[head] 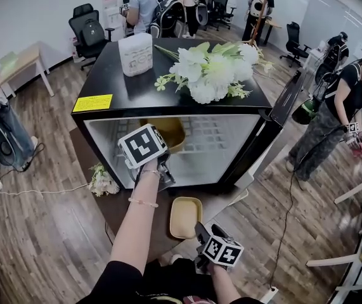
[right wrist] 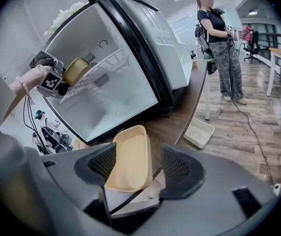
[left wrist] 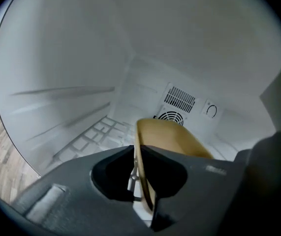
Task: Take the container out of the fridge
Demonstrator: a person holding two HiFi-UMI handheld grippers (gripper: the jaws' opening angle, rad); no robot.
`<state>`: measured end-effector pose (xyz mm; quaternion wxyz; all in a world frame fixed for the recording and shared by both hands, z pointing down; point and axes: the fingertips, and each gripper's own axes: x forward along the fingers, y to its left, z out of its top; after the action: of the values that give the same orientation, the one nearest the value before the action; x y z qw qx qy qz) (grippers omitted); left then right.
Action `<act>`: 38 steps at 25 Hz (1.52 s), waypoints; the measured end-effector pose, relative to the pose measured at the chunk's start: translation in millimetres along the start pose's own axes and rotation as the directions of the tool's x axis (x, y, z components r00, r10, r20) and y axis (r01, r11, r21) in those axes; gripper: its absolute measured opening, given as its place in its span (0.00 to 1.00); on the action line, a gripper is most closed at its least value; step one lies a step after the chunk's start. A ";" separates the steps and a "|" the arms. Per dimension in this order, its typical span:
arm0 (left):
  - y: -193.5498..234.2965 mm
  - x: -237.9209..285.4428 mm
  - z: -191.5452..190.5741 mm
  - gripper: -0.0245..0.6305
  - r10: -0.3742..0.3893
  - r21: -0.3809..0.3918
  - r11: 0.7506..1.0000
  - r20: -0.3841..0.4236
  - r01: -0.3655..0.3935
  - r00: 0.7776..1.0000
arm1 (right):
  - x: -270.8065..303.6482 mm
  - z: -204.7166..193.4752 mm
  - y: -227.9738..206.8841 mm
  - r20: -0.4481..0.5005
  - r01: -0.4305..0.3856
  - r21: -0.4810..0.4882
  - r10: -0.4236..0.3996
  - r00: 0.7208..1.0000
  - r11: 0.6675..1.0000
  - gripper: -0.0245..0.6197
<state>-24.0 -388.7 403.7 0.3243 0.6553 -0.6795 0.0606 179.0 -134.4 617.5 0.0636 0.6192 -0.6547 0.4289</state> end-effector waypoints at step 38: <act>7.5 -55.0 17.6 0.05 -0.101 0.083 0.993 0.151 0.089 0.983 | -8.9 -10.1 6.2 -0.016 -0.053 -0.039 0.052 0.999 0.998 0.30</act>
<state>-41.1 -349.8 363.9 0.2479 0.7014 -0.6679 0.0196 171.1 -122.1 615.3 0.0694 0.5972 -0.6786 0.4221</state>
